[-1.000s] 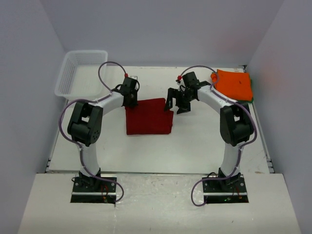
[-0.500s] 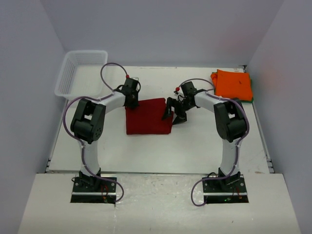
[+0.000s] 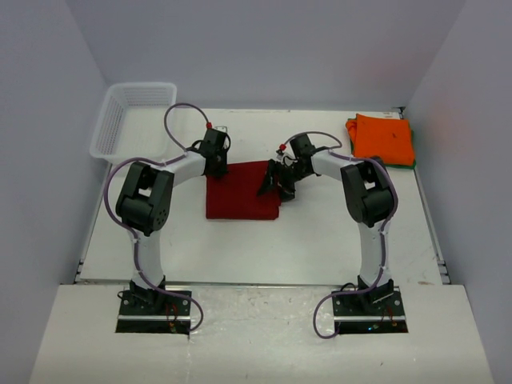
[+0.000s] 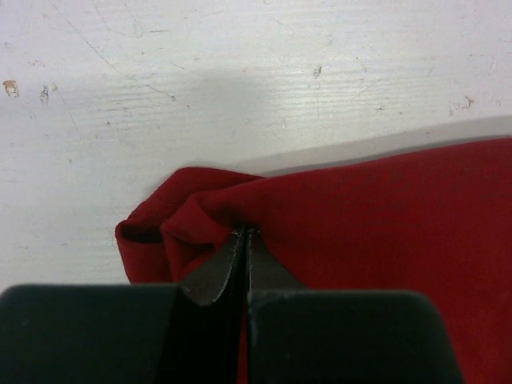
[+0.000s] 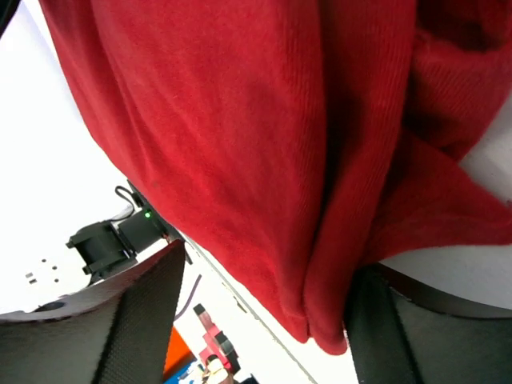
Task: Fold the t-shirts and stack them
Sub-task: Put the neatly folded tshirt into the corner of the board with the right arm
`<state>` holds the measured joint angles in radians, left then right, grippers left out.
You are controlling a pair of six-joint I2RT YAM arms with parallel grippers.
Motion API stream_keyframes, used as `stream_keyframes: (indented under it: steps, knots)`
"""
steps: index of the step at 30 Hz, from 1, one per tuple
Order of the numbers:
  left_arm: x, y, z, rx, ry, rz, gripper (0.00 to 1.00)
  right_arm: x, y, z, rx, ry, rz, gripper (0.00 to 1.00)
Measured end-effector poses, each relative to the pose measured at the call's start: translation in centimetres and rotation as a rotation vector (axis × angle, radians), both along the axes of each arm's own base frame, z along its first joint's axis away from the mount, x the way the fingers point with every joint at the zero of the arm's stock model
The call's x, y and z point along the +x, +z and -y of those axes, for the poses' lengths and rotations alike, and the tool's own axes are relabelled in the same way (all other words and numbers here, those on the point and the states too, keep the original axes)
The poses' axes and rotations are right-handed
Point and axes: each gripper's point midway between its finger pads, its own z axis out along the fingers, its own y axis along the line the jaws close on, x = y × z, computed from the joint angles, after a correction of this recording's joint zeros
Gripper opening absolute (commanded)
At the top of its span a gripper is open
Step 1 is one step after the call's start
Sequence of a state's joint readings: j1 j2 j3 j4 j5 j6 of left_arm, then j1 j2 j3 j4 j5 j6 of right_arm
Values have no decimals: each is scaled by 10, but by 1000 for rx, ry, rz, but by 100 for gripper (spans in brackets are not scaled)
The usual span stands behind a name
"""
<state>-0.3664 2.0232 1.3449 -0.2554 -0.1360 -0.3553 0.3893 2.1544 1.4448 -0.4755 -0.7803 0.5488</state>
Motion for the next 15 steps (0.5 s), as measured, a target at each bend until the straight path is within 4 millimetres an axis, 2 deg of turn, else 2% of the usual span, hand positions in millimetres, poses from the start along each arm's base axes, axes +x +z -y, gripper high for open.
stream_keyframes:
  steps: [4,7,8,9,15]
  knots:
    - [0,0,0,-3,0,9,0,0,-4,-1,-8,-3,-3,55]
    - [1,0,0,-7,-1,12,0,-1,-10,-1,-16,-3,-17,37]
    - [1,0,0,-8,-1,12,0,-1,-12,-1,-21,-3,-19,23]
    - [1,0,1,-10,-2,13,0,-1,-15,-1,-28,-1,-19,18]
    - [1,2,0,-20,-3,21,0,-1,-19,-1,-59,0,-15,0]
